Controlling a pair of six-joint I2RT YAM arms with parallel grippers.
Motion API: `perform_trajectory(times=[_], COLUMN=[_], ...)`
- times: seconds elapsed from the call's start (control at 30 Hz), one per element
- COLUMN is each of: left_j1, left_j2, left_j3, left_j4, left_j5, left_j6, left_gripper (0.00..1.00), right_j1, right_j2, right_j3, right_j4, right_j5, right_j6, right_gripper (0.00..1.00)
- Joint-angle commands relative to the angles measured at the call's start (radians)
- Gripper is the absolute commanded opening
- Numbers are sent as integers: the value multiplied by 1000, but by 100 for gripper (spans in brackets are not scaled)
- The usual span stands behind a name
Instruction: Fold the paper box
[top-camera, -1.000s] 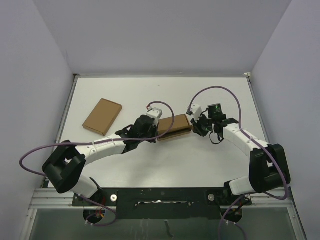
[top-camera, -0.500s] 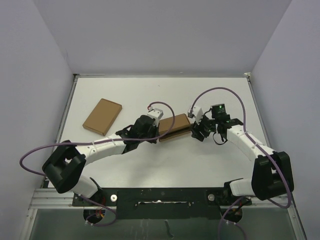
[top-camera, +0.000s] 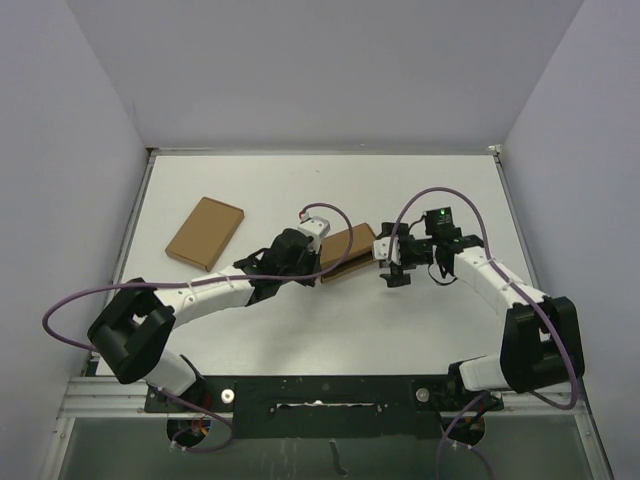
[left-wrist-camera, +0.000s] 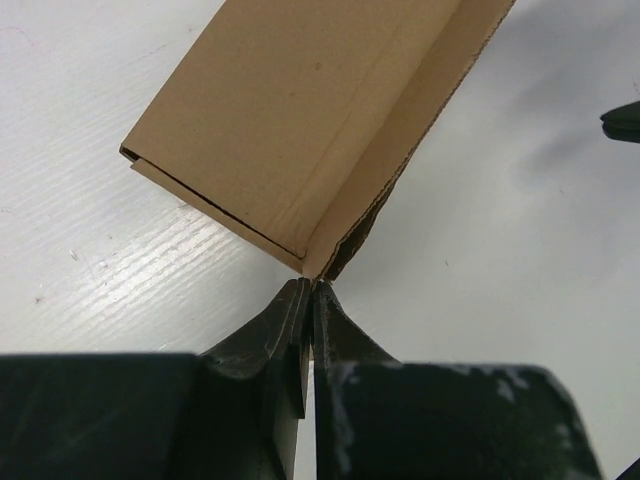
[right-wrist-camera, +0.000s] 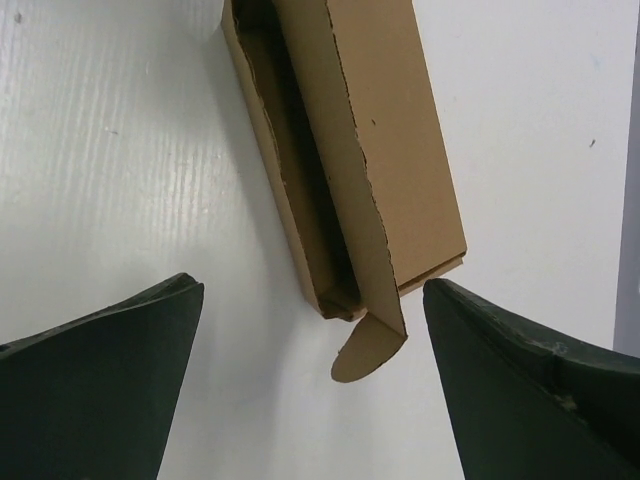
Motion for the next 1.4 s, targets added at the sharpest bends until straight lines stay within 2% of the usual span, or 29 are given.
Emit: perform_trajectory(times=[0.0, 0.1, 0.27, 0.37, 0.5, 0.77, 1.03, 1.13, 1.37], left_j1=[0, 3, 5, 5, 6, 9, 9, 11, 13], left_j2=[29, 33, 35, 33, 32, 35, 29, 26, -28], left_j3=[25, 26, 32, 33, 32, 33, 31, 29, 10], left_j4=[-2, 5, 14, 14, 14, 16, 16, 16, 15], left_j5=[35, 49, 64, 72, 73, 79, 78, 78, 75], left_j6=[32, 44, 56, 64, 75, 79, 80, 79, 63], left_gripper=[3, 3, 3, 3, 3, 3, 4, 5, 24], right_j1=[-29, -20, 38, 60, 87, 111, 113, 113, 108], right_j2=[80, 136, 225, 266, 307, 339, 345, 345, 338], right_j3=[63, 74, 63, 75, 72, 20, 14, 14, 17], right_j4=[32, 31, 195, 236, 296, 431, 431, 422, 389], right_j5=[-122, -130, -13, 28, 94, 155, 158, 157, 145], right_j6=[-289, -401, -386, -388, -388, -368, -359, -359, -340], right_gripper=[98, 98, 98, 99, 89, 63, 38, 32, 31])
